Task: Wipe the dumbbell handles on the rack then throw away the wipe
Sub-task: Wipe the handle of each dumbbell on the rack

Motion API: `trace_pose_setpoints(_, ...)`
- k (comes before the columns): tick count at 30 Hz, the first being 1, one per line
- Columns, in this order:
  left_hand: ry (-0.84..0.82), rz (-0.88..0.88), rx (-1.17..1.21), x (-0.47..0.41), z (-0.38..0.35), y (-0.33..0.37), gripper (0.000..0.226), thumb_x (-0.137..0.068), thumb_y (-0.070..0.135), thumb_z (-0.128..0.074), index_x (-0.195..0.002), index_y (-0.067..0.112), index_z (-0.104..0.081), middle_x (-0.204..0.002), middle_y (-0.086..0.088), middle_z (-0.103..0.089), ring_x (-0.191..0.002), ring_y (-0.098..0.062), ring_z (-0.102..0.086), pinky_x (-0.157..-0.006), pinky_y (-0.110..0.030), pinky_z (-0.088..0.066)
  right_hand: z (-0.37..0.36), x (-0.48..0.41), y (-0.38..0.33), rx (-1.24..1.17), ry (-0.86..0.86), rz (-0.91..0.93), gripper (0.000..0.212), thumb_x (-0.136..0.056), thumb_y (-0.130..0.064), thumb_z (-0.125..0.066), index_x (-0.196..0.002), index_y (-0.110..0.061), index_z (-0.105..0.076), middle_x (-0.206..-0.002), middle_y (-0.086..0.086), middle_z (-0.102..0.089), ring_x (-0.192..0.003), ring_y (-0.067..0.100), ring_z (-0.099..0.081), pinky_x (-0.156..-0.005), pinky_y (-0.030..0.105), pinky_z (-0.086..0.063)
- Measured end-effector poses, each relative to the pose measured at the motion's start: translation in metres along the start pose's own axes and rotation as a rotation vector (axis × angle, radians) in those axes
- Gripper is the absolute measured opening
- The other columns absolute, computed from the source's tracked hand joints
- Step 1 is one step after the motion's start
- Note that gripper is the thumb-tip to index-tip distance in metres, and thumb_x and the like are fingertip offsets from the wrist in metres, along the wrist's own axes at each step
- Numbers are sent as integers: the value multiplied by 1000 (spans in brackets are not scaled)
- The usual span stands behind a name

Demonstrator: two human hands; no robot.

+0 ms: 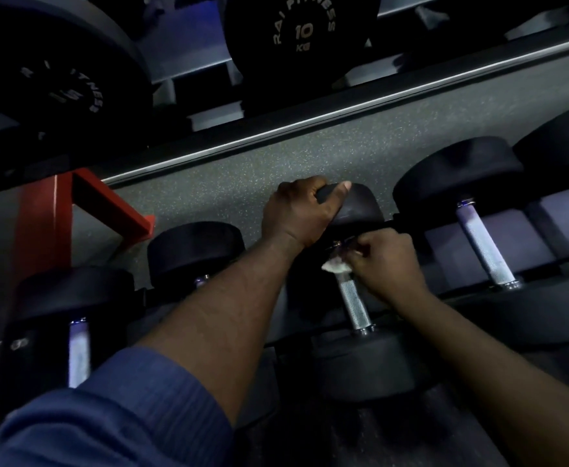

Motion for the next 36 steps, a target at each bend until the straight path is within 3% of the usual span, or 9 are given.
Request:
trace_pose_setpoints(2, -10, 11, -6, 1, 1, 0, 51, -90, 78, -45, -63, 34, -49, -67, 11, -57, -73, -21, -64, -64, -28, -38, 4, 10, -11, 214, -87, 274, 20, -84, -31, -59, -85, -21, -76, -77, 5, -72, -74, 29, -71, -61, 39, -56)
trace_pose_setpoints(6, -14, 3, -10, 1, 0, 1, 50, -89, 79, -42, -70, 35, -55, -70, 11, -60, -75, -19, -66, -64, -28, -43, 4, 17, -21, 386, -235, 650, 47, -92, -33, -29, -106, -27, -74, -104, -4, -71, -96, 22, -69, -67, 41, -56)
trace_pose_setpoints(11, 5, 3, -43, 0, -1, 0, 61, -85, 83, -37, -83, 31, -68, -83, 6, -73, -80, -20, -69, -69, -31, -53, -7, 12, -23, 651, -118, 883, 38, -87, -28, -33, -81, -25, -71, -76, -8, -60, -82, 21, -54, -68, 29, -23)
trace_pose_setpoints(15, 1, 8, -29, -1, -1, -1, 64, -86, 83, -38, -89, 29, -73, -83, 7, -73, -80, -18, -69, -72, -34, -56, -37, 17, -27, 827, -201, 969, 31, -84, -22, -46, -60, -14, -64, -59, 6, -58, -71, 28, -55, -78, 41, -44)
trace_pose_setpoints(19, -8, 11, -23, 0, 0, 1, 61, -87, 82, -39, -82, 28, -68, -78, 9, -70, -77, -17, -67, -69, -32, -54, -56, 23, -18, 1052, -415, 994, 20, -76, -26, -64, -62, -18, -75, -61, 3, -69, -69, 27, -65, -107, 50, -46)
trace_pose_setpoints(24, -19, 24, -40, 0, -1, -2, 62, -87, 82, -40, -89, 29, -71, -81, 9, -71, -79, -17, -68, -70, -31, -54, -37, 13, -22, 876, -784, 1073, 30, -96, -27, -47, -104, -16, -73, -108, 4, -72, -108, 27, -63, -105, 41, -45)
trace_pose_setpoints(28, -12, 24, -51, -1, -1, -1, 69, -84, 85, -36, -91, 27, -71, -83, 6, -73, -80, -20, -69, -72, -33, -56, -11, -1, -18, 681, -485, 1079, 19, -89, -36, -57, -94, -26, -73, -94, -6, -70, -91, 22, -66, -80, 34, -50)
trace_pose_setpoints(32, -20, 36, -50, 1, 0, -1, 69, -84, 86, -36, -93, 27, -72, -84, 7, -73, -81, -19, -69, -74, -35, -58, -17, 12, -7, 423, -821, 1068, 9, -83, -16, -74, -90, -12, -77, -106, 7, -75, -110, 25, -68, -98, 41, -53)
trace_pose_setpoints(36, -27, 47, -37, 1, 0, 0, 67, -83, 86, -37, -93, 30, -72, -88, 7, -73, -85, -20, -69, -76, -34, -57, -14, 3, -8, 210, -636, 960, 13, -94, -18, -62, -93, -16, -76, -101, -1, -74, -100, 19, -65, -97, 31, -47)
Point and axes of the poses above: each hand's wrist, its own x-axis away from the middle knuckle, its own z-axis out of the back of the hand, y = z × x, the point moved 3 cm from there along -x, towards the middle knuckle
